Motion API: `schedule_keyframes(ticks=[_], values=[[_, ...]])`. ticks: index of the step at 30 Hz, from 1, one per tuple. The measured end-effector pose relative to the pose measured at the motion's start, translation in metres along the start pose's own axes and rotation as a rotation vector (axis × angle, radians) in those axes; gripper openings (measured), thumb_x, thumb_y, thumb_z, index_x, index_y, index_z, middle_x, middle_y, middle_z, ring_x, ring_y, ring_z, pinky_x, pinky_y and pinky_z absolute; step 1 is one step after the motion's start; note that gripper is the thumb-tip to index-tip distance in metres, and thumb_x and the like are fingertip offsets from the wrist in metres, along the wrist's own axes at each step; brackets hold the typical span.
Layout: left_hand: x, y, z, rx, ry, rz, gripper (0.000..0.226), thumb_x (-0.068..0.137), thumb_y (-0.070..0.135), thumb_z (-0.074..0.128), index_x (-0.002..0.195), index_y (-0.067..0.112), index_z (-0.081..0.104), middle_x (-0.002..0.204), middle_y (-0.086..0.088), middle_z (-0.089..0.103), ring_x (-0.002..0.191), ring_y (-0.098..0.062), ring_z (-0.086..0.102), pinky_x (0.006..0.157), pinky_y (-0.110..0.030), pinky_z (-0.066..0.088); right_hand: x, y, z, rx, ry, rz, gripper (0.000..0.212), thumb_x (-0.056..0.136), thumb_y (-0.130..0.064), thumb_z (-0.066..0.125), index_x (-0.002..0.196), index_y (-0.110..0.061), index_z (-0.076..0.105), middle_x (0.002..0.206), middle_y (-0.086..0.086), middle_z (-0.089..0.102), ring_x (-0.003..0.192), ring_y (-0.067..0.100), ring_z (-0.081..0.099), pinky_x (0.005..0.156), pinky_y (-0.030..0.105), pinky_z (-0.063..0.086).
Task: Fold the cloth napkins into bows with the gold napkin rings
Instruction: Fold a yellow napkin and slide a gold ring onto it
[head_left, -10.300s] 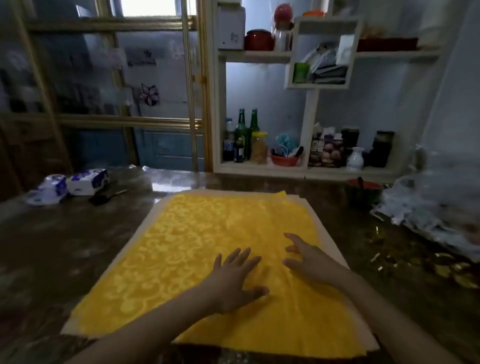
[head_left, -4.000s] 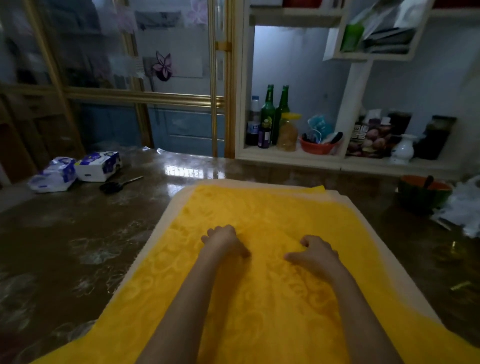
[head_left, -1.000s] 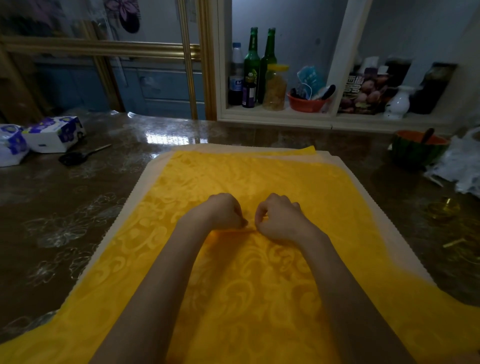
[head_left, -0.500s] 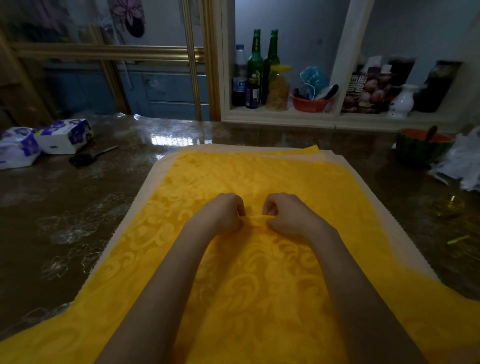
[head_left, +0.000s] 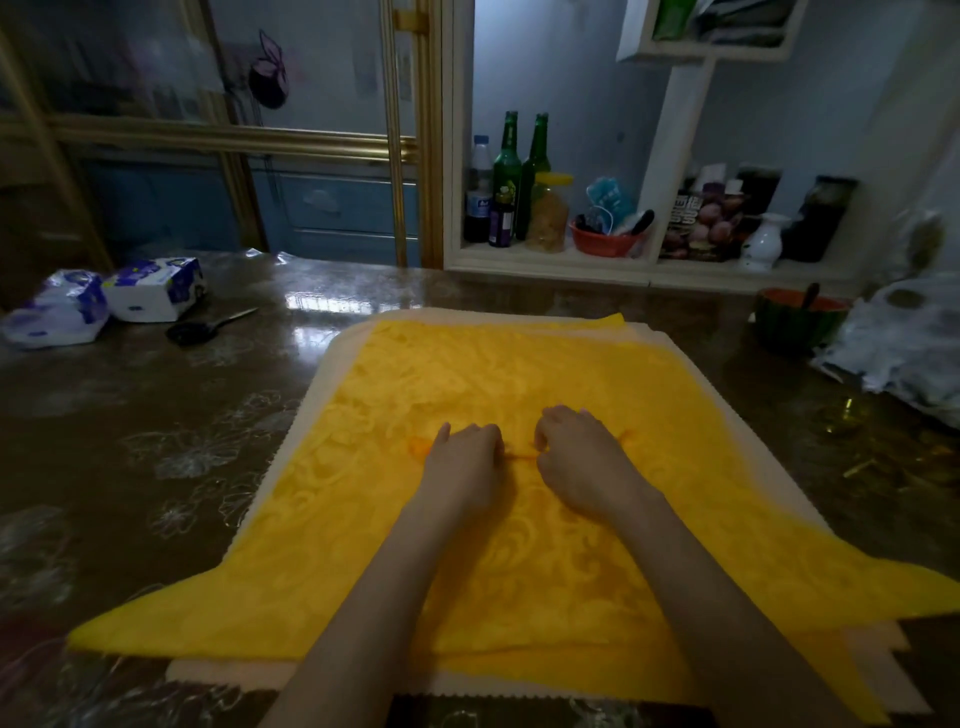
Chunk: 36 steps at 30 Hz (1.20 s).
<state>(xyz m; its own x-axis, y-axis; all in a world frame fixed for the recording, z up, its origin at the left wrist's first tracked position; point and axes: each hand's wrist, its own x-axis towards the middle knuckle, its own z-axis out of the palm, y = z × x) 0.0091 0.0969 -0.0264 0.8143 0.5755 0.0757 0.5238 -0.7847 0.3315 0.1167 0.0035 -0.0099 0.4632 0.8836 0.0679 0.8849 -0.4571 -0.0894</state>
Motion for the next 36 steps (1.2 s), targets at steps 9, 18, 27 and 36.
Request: schedule_keyframes(ticks=[9,18,27,36], values=[[-0.006,-0.016,0.015,-0.134,0.037,0.087,0.031,0.100,0.019,0.034,0.127,0.010,0.046,0.136,-0.009,0.047,0.137,-0.022,0.030,0.110,-0.036,0.018,-0.012,0.007,0.030,0.122,-0.109,0.143,0.052,0.102,-0.042,0.016,0.150,-0.021,0.016,0.159,0.000,0.008,0.146,0.017,0.003,0.116,0.040,-0.002],[0.002,-0.020,0.007,-0.210,0.173,0.026,0.028,0.089,0.007,0.050,0.102,0.020,0.071,0.115,-0.004,0.066,0.113,-0.027,0.055,0.094,-0.035,0.041,-0.017,0.018,0.023,0.123,0.223,0.183,0.028,0.097,-0.030,0.046,0.120,-0.023,0.060,0.124,-0.003,0.058,0.125,0.015,0.043,0.114,0.041,0.006],[-0.008,-0.007,-0.004,-0.007,0.151,-0.019,0.030,0.087,0.008,0.049,0.114,0.020,0.057,0.120,-0.004,0.050,0.121,-0.026,0.038,0.099,-0.039,0.026,-0.027,0.017,0.025,0.087,0.408,0.107,0.021,0.082,-0.005,0.057,0.097,-0.018,0.063,0.106,0.001,0.057,0.107,0.019,0.050,0.094,0.031,0.025],[-0.028,0.005,-0.006,0.029,0.054,0.015,0.026,0.094,0.024,0.043,0.106,0.009,0.061,0.121,-0.008,0.052,0.121,-0.024,0.044,0.111,-0.038,0.019,-0.037,0.005,0.005,0.006,0.215,0.106,0.023,0.093,-0.008,0.039,0.107,-0.012,0.057,0.116,0.004,0.056,0.106,0.020,0.051,0.088,0.026,0.034]])
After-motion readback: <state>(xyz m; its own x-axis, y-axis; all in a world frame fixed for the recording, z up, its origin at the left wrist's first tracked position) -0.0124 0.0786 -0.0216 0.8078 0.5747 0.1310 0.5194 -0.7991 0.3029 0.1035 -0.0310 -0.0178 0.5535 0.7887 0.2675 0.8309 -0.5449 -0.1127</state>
